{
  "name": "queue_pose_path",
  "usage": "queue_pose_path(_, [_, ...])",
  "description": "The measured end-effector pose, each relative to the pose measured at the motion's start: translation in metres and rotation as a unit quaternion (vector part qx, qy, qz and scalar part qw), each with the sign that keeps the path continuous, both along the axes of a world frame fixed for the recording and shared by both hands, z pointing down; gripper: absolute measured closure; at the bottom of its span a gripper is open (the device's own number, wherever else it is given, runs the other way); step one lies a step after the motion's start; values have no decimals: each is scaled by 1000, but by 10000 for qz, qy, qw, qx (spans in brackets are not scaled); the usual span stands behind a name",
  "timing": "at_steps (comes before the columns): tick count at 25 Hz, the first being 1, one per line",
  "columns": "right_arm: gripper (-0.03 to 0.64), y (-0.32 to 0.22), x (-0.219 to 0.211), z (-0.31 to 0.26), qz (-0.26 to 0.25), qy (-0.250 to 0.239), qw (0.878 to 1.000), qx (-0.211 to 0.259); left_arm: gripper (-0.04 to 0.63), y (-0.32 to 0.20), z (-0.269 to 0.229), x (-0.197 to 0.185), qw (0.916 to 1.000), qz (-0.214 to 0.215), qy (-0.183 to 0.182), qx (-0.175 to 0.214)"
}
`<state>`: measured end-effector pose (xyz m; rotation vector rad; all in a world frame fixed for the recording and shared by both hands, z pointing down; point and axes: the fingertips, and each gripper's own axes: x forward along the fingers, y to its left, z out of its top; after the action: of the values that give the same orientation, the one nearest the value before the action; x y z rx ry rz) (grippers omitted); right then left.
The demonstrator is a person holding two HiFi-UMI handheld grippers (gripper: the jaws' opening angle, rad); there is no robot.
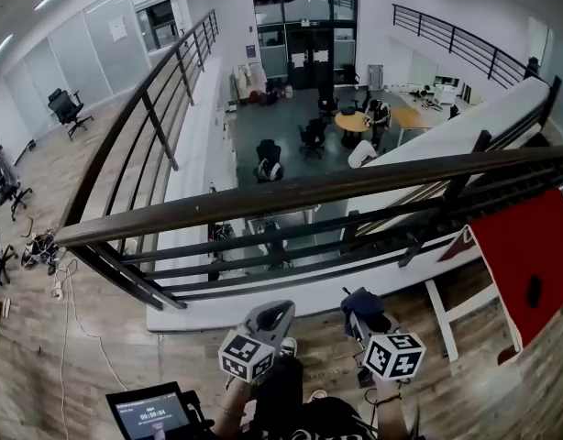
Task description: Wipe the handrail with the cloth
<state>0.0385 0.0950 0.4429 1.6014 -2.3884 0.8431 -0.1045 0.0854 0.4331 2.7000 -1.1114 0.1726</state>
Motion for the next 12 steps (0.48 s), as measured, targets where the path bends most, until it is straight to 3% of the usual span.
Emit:
queue_pose_path(5, [514,-79,-5,-20,139,153,9995,235,594,-73,0,-17,9998,95,-63,154])
queue_pose_path(12, [514,-200,-75,-71,-82,130,9983,559,594,-144,10,-33,9984,552,-80,-51])
